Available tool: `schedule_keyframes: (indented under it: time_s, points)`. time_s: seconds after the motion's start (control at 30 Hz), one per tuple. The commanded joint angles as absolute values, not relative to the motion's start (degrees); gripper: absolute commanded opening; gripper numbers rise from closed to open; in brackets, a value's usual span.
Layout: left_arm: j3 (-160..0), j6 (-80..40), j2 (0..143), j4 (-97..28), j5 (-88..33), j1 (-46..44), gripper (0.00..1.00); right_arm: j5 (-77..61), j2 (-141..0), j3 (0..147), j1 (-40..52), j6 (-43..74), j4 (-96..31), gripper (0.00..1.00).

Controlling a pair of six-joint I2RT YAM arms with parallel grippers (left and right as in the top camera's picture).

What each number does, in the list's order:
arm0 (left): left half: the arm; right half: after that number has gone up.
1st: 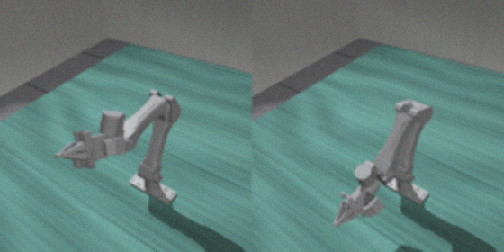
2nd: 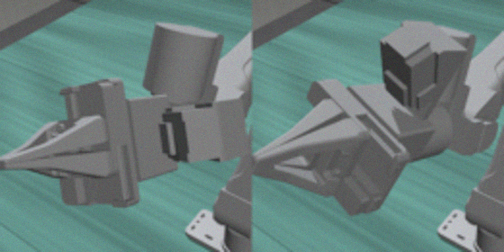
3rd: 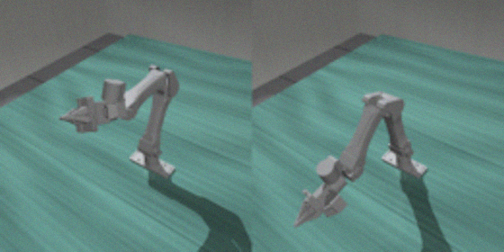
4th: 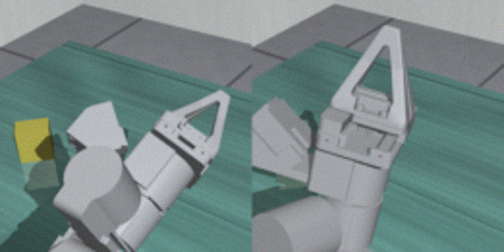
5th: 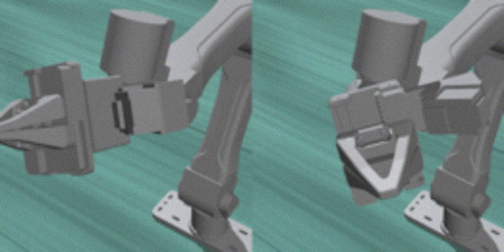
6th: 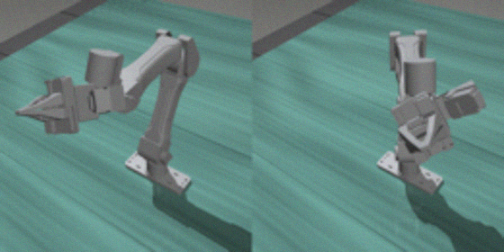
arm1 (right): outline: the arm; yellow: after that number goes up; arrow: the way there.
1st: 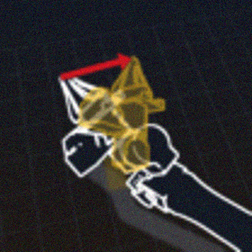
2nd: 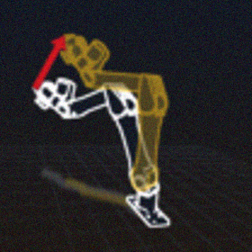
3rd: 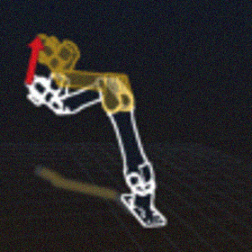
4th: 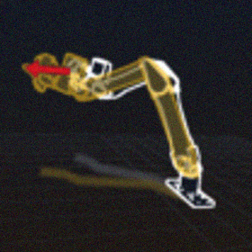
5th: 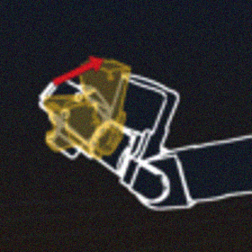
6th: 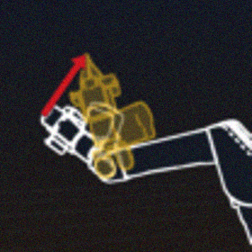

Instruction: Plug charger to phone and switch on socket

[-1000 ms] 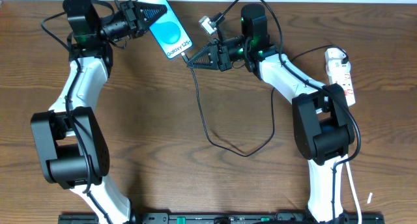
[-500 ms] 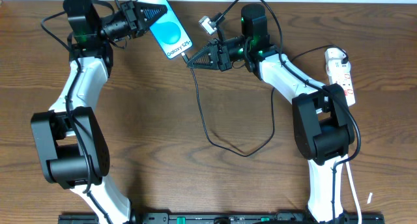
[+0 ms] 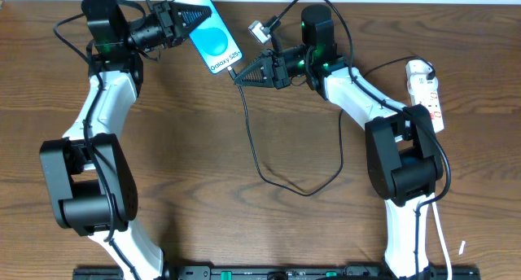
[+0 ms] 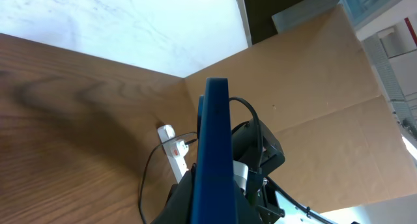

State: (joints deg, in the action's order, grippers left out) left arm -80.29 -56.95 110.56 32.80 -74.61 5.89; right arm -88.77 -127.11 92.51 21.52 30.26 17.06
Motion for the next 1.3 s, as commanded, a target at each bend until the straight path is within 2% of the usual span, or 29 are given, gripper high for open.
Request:
schedule_keyframes:
  time_s: [0.0,0.23,0.57,1.27]
  points:
    - [-80.86,-56.21,108.55,33.08,-76.73,5.06,0.07,-88.23,-127.52,92.88,21.21,31.35,17.39,0.01]
    - [-80.86,-56.21,108.55,33.08,-77.21,5.06,0.07,-88.01,-127.52,92.88,21.19,33.74,18.13,0.01]
    - [-80.86,-56.21,108.55,33.08,-77.43,5.06,0.08,-88.01,-127.52,92.88,21.21,43.77,27.57,0.01]
    - [-80.86,-55.94,108.55,33.32,-80.66,5.06,0.07,-88.92,-127.52,92.88,21.19,45.19,27.57,0.01]
